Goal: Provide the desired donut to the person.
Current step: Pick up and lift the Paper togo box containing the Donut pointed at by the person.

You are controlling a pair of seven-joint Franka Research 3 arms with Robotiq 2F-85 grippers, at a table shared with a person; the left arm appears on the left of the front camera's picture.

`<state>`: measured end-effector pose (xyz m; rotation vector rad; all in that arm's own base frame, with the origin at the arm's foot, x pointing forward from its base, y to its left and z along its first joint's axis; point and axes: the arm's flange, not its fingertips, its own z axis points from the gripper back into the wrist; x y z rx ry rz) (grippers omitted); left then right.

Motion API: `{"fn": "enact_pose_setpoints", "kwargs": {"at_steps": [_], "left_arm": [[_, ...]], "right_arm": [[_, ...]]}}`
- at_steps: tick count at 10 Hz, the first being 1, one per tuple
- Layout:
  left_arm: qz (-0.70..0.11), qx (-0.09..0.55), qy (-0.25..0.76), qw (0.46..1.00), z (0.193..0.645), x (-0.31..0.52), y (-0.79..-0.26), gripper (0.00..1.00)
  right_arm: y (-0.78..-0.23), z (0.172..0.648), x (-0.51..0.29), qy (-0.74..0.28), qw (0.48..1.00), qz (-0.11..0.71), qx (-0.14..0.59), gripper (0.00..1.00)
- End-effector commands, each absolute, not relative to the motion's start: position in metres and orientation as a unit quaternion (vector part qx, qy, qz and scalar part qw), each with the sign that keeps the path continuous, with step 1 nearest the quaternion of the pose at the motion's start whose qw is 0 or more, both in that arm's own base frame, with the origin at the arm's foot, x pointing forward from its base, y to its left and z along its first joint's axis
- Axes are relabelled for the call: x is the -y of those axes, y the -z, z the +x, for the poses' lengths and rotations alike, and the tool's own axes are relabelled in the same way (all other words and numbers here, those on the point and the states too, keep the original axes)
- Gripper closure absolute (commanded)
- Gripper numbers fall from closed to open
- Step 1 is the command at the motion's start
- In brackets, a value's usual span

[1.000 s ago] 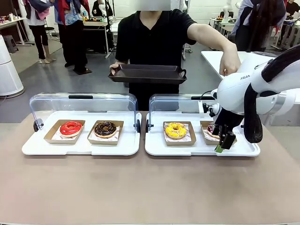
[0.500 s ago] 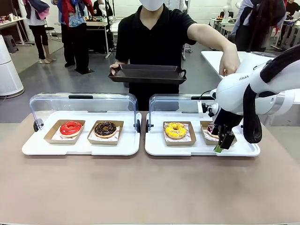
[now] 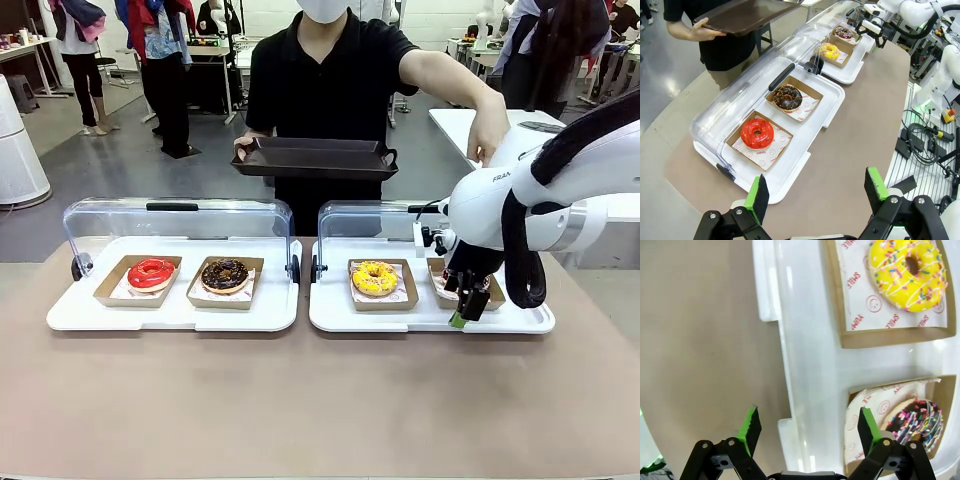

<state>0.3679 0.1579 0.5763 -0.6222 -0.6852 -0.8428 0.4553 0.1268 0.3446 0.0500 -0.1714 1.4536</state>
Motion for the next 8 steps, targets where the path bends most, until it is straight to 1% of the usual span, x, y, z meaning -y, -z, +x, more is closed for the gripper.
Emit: {"fn": "enact_pose_setpoints", "kwargs": {"at_steps": [1, 4, 8], "left_arm": [[-0.295, 0.325, 0.397, 0.806, 0.367, -0.158, -0.577, 0.00], [-0.295, 0.325, 0.397, 0.806, 0.367, -0.158, -0.577, 0.00], [-0.295, 0.325, 0.397, 0.806, 0.367, -0.158, -0.577, 0.00]], "right_arm": [[-0.342, 0.469, -0.130, -0.655, 0.751, -0.003, 0.081, 0.00], [-0.335, 0.482, -0.126, -0.658, 0.750, -0.010, 0.073, 0.00], [-0.327, 0.492, -0.122, -0.672, 0.737, 0.021, 0.065, 0.00]]}}
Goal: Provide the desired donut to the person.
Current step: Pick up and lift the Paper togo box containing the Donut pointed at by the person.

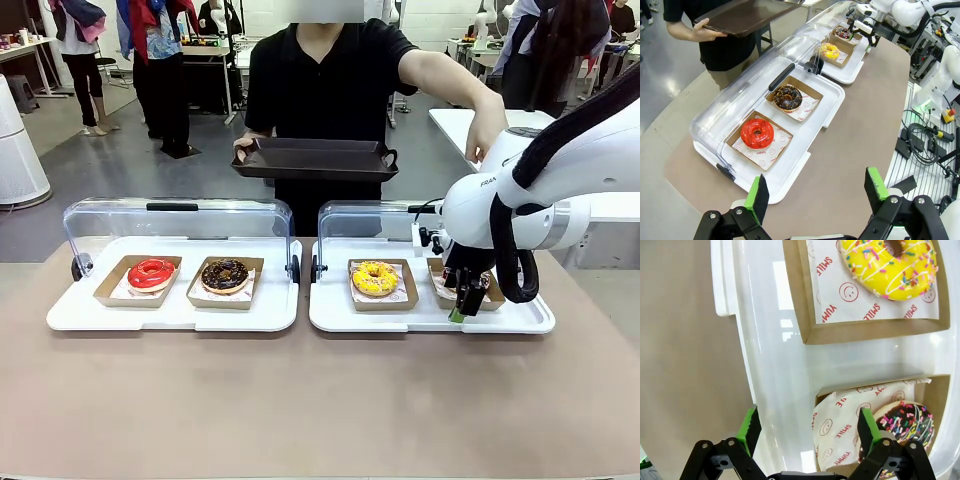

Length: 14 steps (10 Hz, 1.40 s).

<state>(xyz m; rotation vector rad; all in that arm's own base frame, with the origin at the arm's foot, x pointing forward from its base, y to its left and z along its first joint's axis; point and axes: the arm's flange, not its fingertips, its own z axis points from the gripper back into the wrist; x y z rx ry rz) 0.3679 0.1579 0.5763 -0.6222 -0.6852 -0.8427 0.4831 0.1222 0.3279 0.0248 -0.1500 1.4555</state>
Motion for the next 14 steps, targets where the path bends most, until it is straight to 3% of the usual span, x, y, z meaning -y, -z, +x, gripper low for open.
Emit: {"fn": "enact_pose_setpoints", "kwargs": {"at_steps": [1, 7, 8, 9, 10, 11, 12, 14], "left_arm": [[-0.295, 0.325, 0.397, 0.806, 0.367, -0.158, -0.577, 0.00], [-0.295, 0.325, 0.397, 0.806, 0.367, -0.158, -0.577, 0.00], [-0.295, 0.325, 0.397, 0.806, 0.367, -0.158, -0.577, 0.00], [-0.295, 0.325, 0.397, 0.806, 0.367, -0.158, -0.577, 0.00], [-0.295, 0.325, 0.397, 0.806, 0.367, -0.158, -0.577, 0.00], [-0.295, 0.325, 0.397, 0.806, 0.367, -0.158, -0.577, 0.00], [-0.295, 0.325, 0.397, 0.806, 0.367, -0.158, -0.577, 0.00], [-0.295, 0.325, 0.397, 0.806, 0.367, -0.158, -0.577, 0.00]], "right_arm": [[-0.326, 0.493, -0.121, -0.675, 0.735, 0.023, 0.064, 0.00], [-0.316, 0.504, -0.113, -0.680, 0.730, 0.028, 0.064, 0.00], [-0.316, 0.504, -0.113, -0.679, 0.730, 0.027, 0.066, 0.58], [-0.316, 0.504, -0.113, -0.680, 0.730, 0.028, 0.067, 0.58], [-0.316, 0.504, -0.113, -0.681, 0.729, 0.028, 0.068, 1.00], [-0.316, 0.503, -0.114, -0.681, 0.728, 0.028, 0.068, 0.61], [-0.316, 0.503, -0.114, -0.682, 0.728, 0.027, 0.068, 1.00], [-0.316, 0.503, -0.114, -0.682, 0.728, 0.027, 0.068, 1.00]]}}
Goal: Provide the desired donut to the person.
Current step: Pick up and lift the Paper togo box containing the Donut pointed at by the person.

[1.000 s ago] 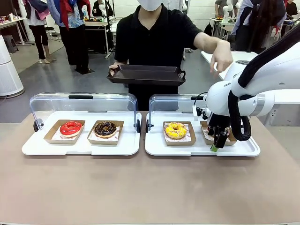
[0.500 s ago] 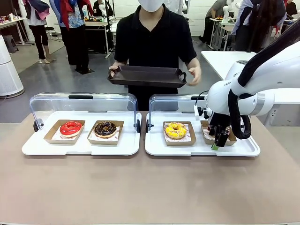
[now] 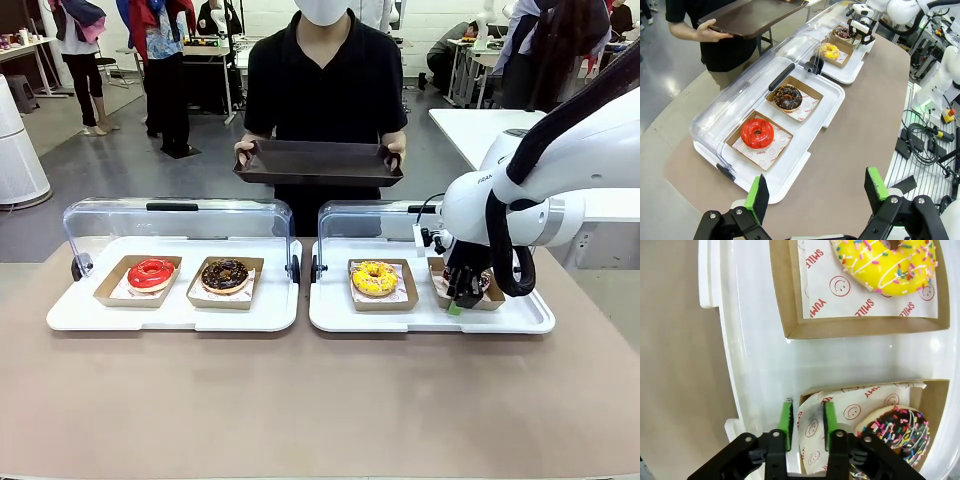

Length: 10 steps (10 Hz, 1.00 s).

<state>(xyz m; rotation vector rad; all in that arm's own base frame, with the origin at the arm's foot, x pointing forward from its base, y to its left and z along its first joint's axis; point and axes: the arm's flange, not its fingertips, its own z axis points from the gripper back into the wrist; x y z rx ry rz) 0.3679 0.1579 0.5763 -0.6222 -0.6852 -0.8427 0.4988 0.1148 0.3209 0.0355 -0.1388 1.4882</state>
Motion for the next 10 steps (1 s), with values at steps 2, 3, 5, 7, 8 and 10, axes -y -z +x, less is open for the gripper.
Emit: {"fn": "enact_pose_setpoints", "kwargs": {"at_steps": [2, 3, 5, 7, 8, 10], "left_arm": [[-0.295, 0.325, 0.397, 0.806, 0.367, -0.158, -0.577, 0.00], [-0.295, 0.325, 0.397, 0.806, 0.367, -0.158, -0.577, 0.00], [-0.295, 0.325, 0.397, 0.806, 0.367, -0.158, -0.577, 0.00], [-0.295, 0.325, 0.397, 0.806, 0.367, -0.158, -0.577, 0.00], [-0.295, 0.325, 0.397, 0.806, 0.367, -0.158, -0.577, 0.00], [-0.295, 0.325, 0.397, 0.806, 0.367, -0.158, -0.577, 0.00]], "right_arm": [[-0.317, 0.502, -0.114, -0.682, 0.728, 0.026, 0.067, 1.00], [-0.317, 0.502, -0.114, -0.682, 0.728, 0.026, 0.067, 1.00], [-0.320, 0.501, -0.114, -0.683, 0.727, 0.020, 0.067, 1.00], [-0.340, 0.482, -0.120, -0.658, 0.752, -0.012, 0.040, 1.00], [-0.369, 0.463, -0.129, -0.643, 0.765, -0.019, 0.025, 1.00], [-0.428, 0.426, -0.142, -0.641, 0.767, -0.003, -0.004, 1.00]]}}
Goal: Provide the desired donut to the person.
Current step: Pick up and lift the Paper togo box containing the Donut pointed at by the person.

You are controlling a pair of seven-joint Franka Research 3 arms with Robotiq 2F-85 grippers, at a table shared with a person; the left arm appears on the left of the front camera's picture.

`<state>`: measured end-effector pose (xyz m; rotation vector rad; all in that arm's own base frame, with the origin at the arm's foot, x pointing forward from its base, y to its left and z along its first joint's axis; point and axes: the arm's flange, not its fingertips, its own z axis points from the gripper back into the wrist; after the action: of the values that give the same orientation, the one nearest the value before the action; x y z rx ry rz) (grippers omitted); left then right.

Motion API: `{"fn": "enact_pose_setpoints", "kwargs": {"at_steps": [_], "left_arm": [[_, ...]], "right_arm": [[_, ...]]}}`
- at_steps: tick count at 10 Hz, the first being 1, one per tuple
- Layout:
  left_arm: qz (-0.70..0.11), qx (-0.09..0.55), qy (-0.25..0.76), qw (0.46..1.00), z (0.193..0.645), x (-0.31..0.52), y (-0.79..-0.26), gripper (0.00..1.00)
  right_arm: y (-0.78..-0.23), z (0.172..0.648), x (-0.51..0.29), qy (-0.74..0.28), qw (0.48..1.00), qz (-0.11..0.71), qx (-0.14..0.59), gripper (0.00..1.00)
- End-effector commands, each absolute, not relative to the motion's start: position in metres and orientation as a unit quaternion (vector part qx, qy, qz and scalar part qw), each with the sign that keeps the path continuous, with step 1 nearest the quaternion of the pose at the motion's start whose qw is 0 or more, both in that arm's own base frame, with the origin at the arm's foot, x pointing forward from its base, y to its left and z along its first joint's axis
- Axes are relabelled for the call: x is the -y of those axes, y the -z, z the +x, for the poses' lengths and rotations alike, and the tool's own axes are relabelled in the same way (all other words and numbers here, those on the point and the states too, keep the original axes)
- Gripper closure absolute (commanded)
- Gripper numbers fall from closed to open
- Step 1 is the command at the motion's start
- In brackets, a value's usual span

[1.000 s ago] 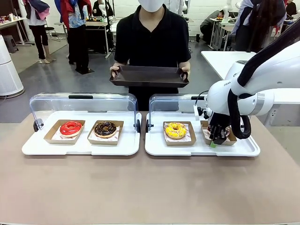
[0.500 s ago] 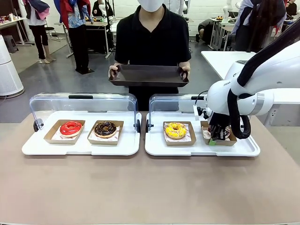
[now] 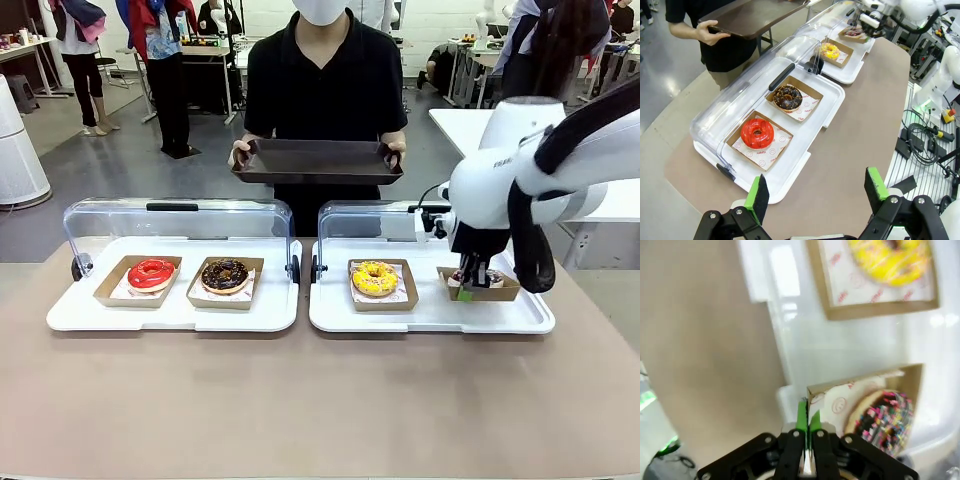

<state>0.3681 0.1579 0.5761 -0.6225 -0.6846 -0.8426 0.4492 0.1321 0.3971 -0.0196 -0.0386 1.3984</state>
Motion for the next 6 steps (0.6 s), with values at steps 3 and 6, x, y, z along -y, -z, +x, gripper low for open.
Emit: {"fn": "enact_pose_setpoints", "kwargs": {"at_steps": [3, 6], "left_arm": [[-0.295, 0.325, 0.397, 0.806, 0.367, -0.158, -0.577, 0.00], [-0.295, 0.325, 0.397, 0.806, 0.367, -0.158, -0.577, 0.00]], "right_arm": [[-0.509, 0.384, -0.162, -0.649, 0.760, 0.001, -0.008, 1.00], [-0.589, 0.384, -0.211, -0.657, 0.751, -0.036, 0.050, 1.00]]}}
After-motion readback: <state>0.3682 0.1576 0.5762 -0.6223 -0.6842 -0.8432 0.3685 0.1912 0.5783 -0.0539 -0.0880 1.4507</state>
